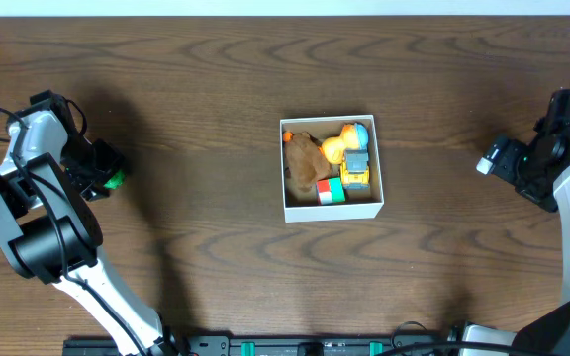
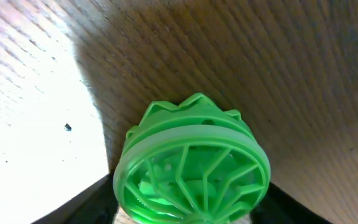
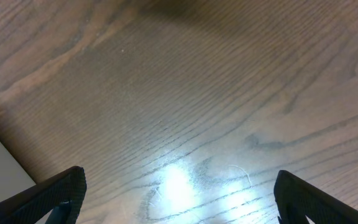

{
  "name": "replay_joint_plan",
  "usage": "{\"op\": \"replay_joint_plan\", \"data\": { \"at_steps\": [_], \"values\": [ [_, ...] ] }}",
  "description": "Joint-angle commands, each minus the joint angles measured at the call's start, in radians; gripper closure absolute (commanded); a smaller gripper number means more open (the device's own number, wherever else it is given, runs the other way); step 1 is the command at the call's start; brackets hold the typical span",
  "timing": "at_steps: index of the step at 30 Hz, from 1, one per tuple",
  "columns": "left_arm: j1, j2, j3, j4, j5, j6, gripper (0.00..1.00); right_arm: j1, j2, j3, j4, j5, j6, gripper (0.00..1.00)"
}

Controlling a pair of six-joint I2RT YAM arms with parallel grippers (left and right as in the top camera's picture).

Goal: Pack container
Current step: 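Lower the left gripper onto the green round toy and grasp it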

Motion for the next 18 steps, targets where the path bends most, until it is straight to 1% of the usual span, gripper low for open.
{"op": "replay_joint_plan", "data": {
  "at_steps": [1,5,10,13,18],
  "values": [
    [-0.001,0.037,-0.011,0.002,0.011,-0.002,0.4,-0.004,0.002,-0.005,-0.002,-0.003,-0.011,0.02],
    [-0.001,0.037,-0.011,0.001,0.011,-0.002,0.44,-0.004,0.002,-0.005,-0.001,-0.003,-0.011,0.03],
    [-0.001,0.027,-0.01,-0.002,0.011,-0.002,0.59,-0.004,0.002,-0.005,0.003,-0.003,-0.011,0.03],
    [-0.002,0.007,-0.001,-0.009,0.011,-0.002,0.65,-0.004,0.002,-0.005,0.002,-0.003,-0.011,0.02],
    [-0.002,-0.05,0.024,-0.027,0.01,-0.002,0.67,-0.004,0.002,-0.005,0.003,-0.003,-0.011,0.02]
  ]
}}
